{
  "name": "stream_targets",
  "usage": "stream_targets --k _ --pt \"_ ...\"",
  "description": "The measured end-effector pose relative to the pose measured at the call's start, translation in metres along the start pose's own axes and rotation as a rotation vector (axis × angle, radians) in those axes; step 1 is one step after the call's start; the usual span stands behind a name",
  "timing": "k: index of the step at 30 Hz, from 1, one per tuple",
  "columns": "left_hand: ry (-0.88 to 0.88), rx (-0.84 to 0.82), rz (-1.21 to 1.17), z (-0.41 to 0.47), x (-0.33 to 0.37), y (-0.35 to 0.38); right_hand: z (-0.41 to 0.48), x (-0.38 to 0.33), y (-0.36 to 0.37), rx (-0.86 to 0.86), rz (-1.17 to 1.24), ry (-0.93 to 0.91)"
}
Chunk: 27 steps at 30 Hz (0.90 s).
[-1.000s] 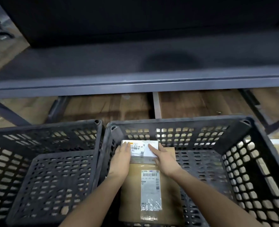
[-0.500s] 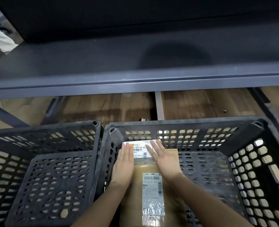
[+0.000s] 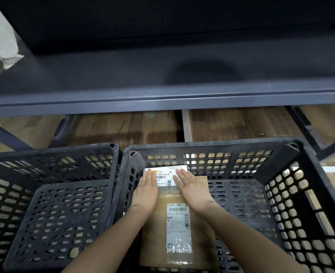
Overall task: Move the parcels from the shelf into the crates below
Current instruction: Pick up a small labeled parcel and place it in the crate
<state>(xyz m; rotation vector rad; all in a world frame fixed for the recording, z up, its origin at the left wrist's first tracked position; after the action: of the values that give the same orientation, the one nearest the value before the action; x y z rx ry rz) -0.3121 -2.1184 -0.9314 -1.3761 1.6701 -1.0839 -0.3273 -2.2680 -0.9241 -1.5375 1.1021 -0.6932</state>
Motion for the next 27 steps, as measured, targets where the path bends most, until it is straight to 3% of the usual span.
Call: stream_targets --k 7,13,17,21,27 --pt "0.010 0.020 0.088 -0.002 0.001 0.022 -0.001 0.004 0.015 0.016 0.046 0.006" --pt "0.006 -0.040 0.067 0.000 -0.001 0.015 0.004 0.005 0.006 -0.114 0.041 0.022" --pt "-0.011 -0.202 -0.032 -0.007 0.011 -0.040 0.001 0.004 -0.033 -0.201 0.171 0.106" --pt "0.025 -0.196 -0.158 -0.047 0.009 -0.110 -0.025 -0.007 -0.105 -0.206 0.337 0.253" --pt "0.106 -0.176 -0.027 -0.141 -0.010 -0.232 -0.084 -0.031 -0.238 -0.188 0.389 0.272"
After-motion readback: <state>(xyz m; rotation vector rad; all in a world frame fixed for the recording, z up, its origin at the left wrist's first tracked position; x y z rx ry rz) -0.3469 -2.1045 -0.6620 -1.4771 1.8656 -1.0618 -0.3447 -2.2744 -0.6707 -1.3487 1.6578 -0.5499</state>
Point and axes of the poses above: each hand's wrist, its own z-axis towards the middle knuckle, its own y-axis out of the palm, x = y × z, the point moved 3 cm from there along z, towards the middle knuckle, and after that the axes turned 1 degree about -y, right-handed, at the moved point
